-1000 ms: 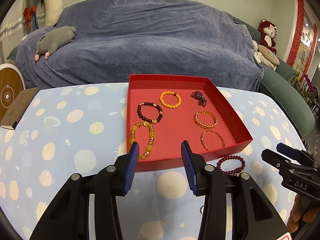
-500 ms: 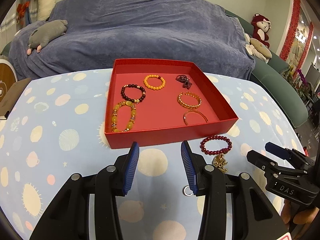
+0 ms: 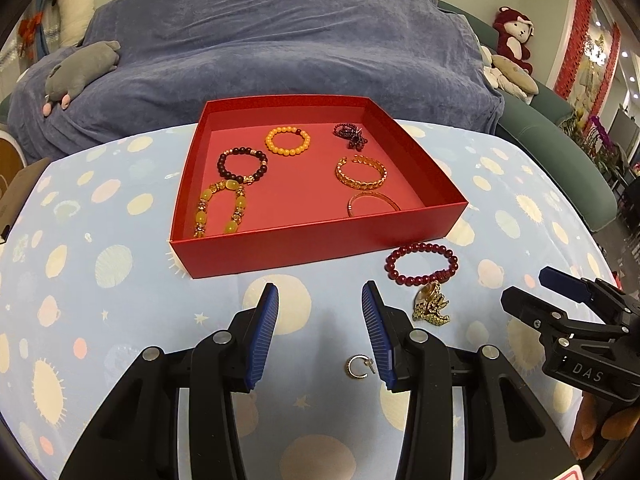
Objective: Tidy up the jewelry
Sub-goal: 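Withdraw both tools from the box toward the red bead bracelet and dragon pendant, then lower the left tool onto the gold dragon pendant and close it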
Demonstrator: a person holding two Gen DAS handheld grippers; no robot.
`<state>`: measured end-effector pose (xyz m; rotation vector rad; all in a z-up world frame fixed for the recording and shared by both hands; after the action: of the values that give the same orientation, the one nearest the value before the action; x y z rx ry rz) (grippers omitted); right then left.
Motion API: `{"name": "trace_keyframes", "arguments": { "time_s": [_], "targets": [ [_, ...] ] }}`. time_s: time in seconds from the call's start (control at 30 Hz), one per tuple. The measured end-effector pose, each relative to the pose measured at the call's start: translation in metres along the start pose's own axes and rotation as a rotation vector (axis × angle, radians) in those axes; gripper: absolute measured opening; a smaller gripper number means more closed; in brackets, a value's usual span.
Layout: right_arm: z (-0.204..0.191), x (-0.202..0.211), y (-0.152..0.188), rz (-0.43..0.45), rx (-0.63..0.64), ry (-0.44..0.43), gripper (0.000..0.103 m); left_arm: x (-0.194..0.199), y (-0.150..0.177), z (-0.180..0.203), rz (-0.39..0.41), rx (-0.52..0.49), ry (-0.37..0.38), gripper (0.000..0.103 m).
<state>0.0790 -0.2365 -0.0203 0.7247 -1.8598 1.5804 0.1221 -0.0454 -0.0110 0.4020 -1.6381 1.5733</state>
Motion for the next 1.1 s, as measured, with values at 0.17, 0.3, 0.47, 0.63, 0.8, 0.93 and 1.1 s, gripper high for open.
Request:
{"name": "trace_keyframes", "arguments": {
  "time_s": [0.17, 0.3, 0.47, 0.63, 0.8, 0.93, 1.1],
  "targets": [
    [0.006, -0.001, 0.002, -0.005, -0.002, 0.008, 0.069, -0.006, 0.005, 0.007, -0.022, -0.009, 0.011, 0.041],
    [0.009, -0.002, 0.006, -0.015, 0.0, 0.016, 0.069, -0.011, 0.011, 0.014, -0.037, -0.028, 0.019, 0.041],
    [0.018, -0.002, 0.009, -0.018, -0.012, 0.026, 0.069, -0.015, 0.016, 0.027, -0.046, -0.045, 0.051, 0.051],
    [0.024, 0.0, 0.01, -0.019, -0.019, 0.029, 0.069, -0.022, 0.02, 0.052, -0.049, -0.075, 0.104, 0.052],
    [0.029, 0.003, 0.01, -0.019, -0.028, 0.041, 0.069, -0.038, 0.023, 0.077, -0.054, -0.118, 0.118, 0.052],
    [0.034, 0.002, 0.01, -0.026, -0.05, 0.033, 0.069, -0.051, 0.023, 0.085, -0.056, -0.145, 0.114, 0.052],
    [0.029, -0.002, 0.011, -0.034, -0.034, 0.033, 0.069, -0.057, 0.023, 0.083, -0.043, -0.178, 0.095, 0.031]
  ]
}}
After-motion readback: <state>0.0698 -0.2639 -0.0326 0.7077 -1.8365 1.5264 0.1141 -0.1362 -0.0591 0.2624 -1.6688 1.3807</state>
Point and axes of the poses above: each gripper's, at about its wrist camera, not at the fingertips, and x roughly against the way its jaws point, z to its right, y to its underside, the point moved 4 cm from there along -x, roughly the way its jaws point, and after that the axes turned 3 degrees about z, right-handed, at the moved point
